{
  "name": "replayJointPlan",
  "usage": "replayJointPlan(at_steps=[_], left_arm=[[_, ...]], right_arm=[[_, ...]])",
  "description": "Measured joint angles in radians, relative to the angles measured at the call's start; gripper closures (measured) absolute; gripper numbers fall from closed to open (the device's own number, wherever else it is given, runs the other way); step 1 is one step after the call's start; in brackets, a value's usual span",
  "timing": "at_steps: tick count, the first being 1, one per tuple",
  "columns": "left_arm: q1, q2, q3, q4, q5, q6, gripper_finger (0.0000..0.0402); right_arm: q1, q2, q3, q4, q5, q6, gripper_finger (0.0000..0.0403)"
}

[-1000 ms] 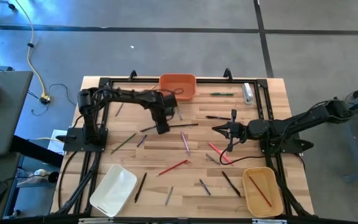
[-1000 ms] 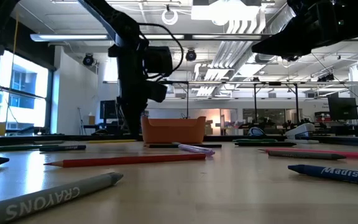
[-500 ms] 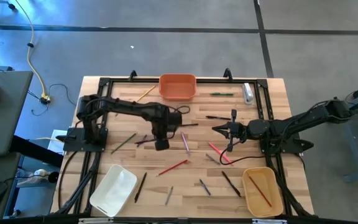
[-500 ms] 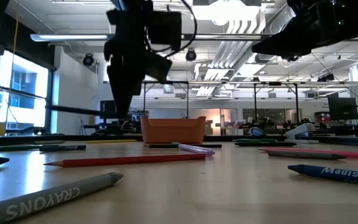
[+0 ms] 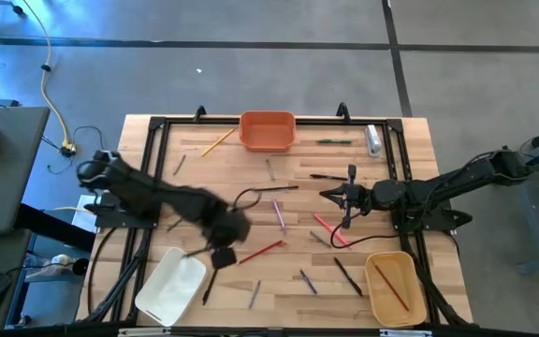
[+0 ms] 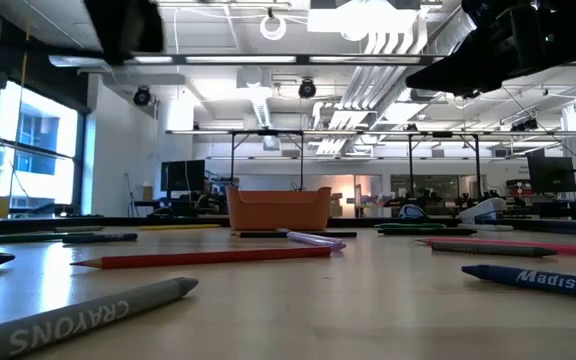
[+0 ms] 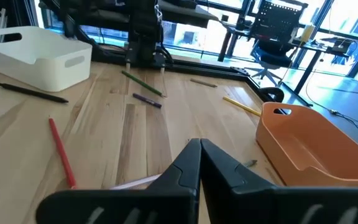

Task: Sort crayons/erasers/pens/pencils in bins
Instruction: Put the black pen into the white bin, then adjust the white bin

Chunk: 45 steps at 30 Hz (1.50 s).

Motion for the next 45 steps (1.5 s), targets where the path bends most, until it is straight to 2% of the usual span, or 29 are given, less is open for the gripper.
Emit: replayJointPlan(at_steps=[8,11,14,19,24,29,39,45], left_arm=[[-0.286,-0.104,-0.059,0.004,-0.131,-0.534,0.0397],[-0.361,-0.12,-0.148,0.059,-0.151,-0.686,0.0397],[-0.404,-0.129,-0.249,0.16,-0.153,-0.769,0.0397],[-0.421,-0.15,-0.402,0.359,-0.127,-0.839,0.0397],[-0.424,-0.157,-0.497,0.446,-0.109,-0.888,0.0397],[-0.429,-0.159,-0.514,0.442,-0.102,-0.896,0.0384],[-0.426,-0.179,-0.514,0.441,-0.077,-0.88,0.0308],[-0.417,-0.242,-0.514,0.42,-0.086,-0.815,0.0305]], right_arm=[[0.0,0.0,0.0,0.008,0.0,0.007,0.0403],[0.0,0.0,0.0,0.008,0.0,0.015,0.0403],[0.0,0.0,0.0,0.008,0.0,0.015,0.0403],[0.0,0.0,0.0,0.008,0.0,0.007,0.0403],[0.0,0.0,0.0,0.011,0.0,0.004,0.0403],[0.0,0.0,0.0,0.009,0.0,0.006,0.0403],[0.0,0.0,0.0,0.007,0.0,0.001,0.0403],[0.0,0.0,0.0,0.008,0.0,0.001,0.0403]])
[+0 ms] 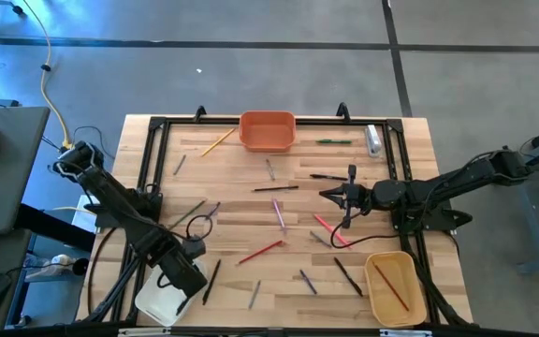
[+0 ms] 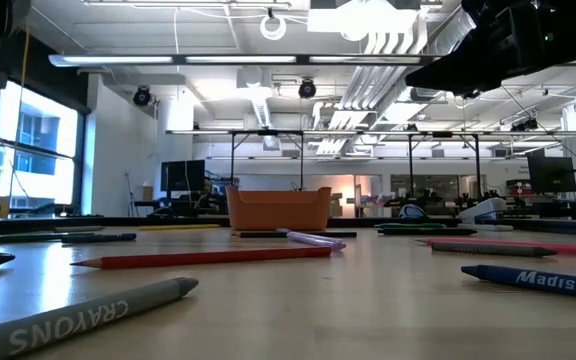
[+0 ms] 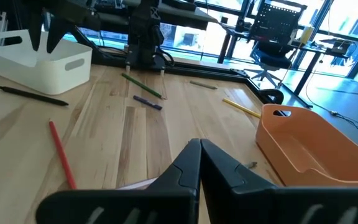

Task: Sort crayons/erasers/pens/pencils in bins
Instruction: Adjust the white bin

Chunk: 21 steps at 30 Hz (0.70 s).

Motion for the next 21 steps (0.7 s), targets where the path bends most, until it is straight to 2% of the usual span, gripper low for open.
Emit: replayJointPlan(at_steps=[13,17,21], left_arm=[[0.071,-0.15,0.001,-0.065,-0.01,0.324,0.0373],[0.091,-0.155,0.015,-0.064,-0.011,0.436,0.0397],[0.105,-0.131,0.065,-0.044,-0.033,0.545,0.0399]], right_arm=[[0.0,0.0,0.0,-0.001,0.0,-0.001,0.0403],[0.0,0.0,0.0,-0.001,0.0,-0.001,0.0403],[0.0,0.0,0.0,0.0,0.0,-0.002,0.0403]])
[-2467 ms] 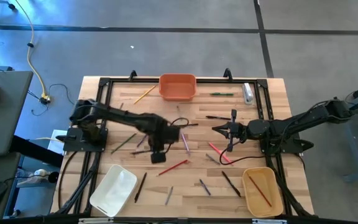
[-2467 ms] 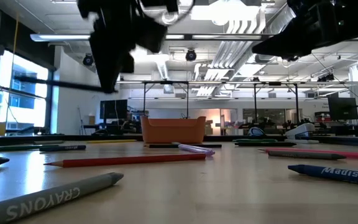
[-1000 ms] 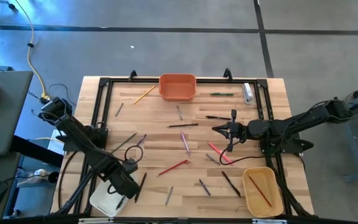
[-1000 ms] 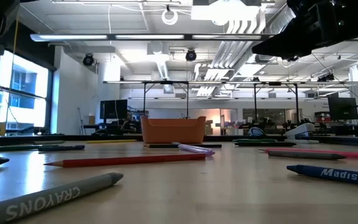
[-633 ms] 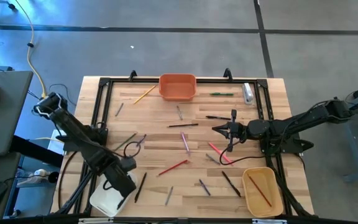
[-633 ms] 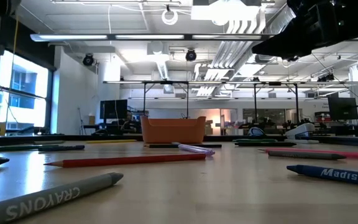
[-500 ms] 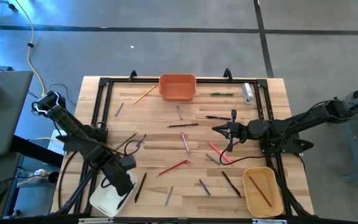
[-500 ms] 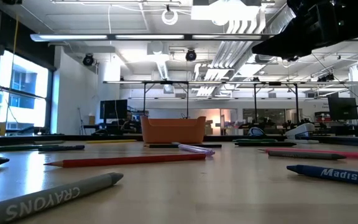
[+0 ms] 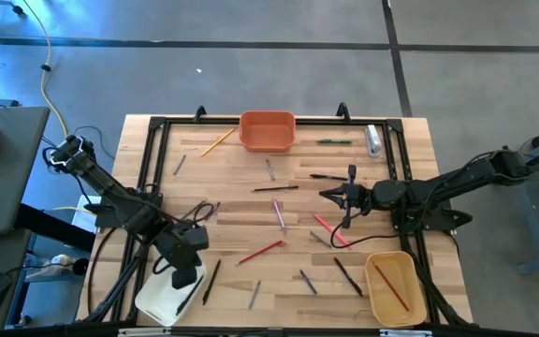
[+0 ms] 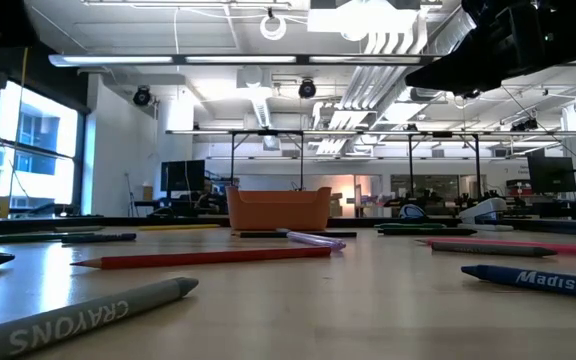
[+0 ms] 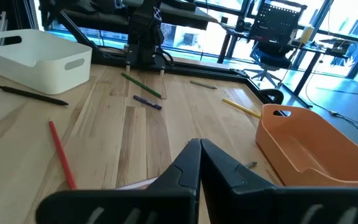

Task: Sort crayons/erasers/pens/pencils in bins
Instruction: Adjust the white bin

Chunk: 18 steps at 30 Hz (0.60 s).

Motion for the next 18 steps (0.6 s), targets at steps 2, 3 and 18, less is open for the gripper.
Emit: replayJointPlan(at_steps=[2,3,18], left_arm=[[0.002,0.029,0.038,0.003,-0.012,0.06,0.0399],[0.005,0.047,0.056,0.004,-0.017,0.092,0.0399],[0.076,0.417,0.332,-0.014,0.127,0.527,0.0399]], right_arm=[[0.0,0.0,0.0,0.0,0.0,0.0,0.0403],[0.0,0.0,0.0,0.0,0.0,0.001,0.0403],[0.0,0.0,0.0,0.003,0.0,0.006,0.0403]])
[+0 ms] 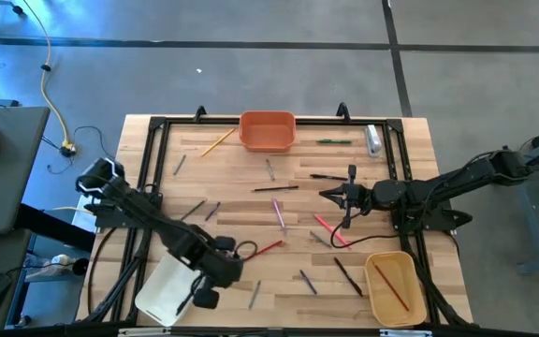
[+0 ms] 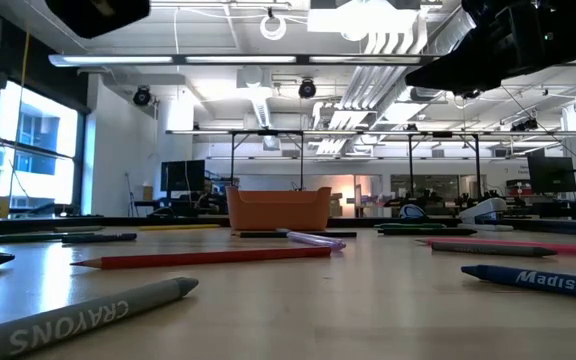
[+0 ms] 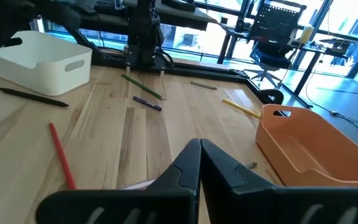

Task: Sort crayons/erasers/pens/pencils in bins
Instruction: Adjust the white bin

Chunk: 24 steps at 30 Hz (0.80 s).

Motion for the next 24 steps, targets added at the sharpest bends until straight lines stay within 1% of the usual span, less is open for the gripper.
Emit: replayJointPlan(at_steps=[3,5,10,16,19,24], left_arm=[[0.001,0.039,0.008,-0.069,0.029,0.021,0.0399],[-0.001,0.062,0.008,-0.133,0.028,0.026,0.0399],[0.001,0.085,0.008,-0.231,-0.022,0.036,0.0399],[0.026,0.085,0.007,-0.279,-0.06,-0.004,0.0399],[0.03,0.085,0.007,-0.296,-0.063,-0.006,0.0401],[0.015,0.081,0.006,-0.251,-0.011,0.022,0.0401]], right_arm=[[0.0,0.0,0.0,-0.003,0.0,-0.002,0.0403],[0.0,0.0,0.0,-0.003,0.0,-0.003,0.0403],[0.0,0.0,0.0,-0.01,0.0,-0.003,0.0403],[0.0,0.0,0.0,-0.01,0.0,-0.003,0.0403],[0.0,0.0,0.0,-0.01,0.0,0.001,0.0403],[0.0,0.0,0.0,-0.01,0.0,0.001,0.0403]])
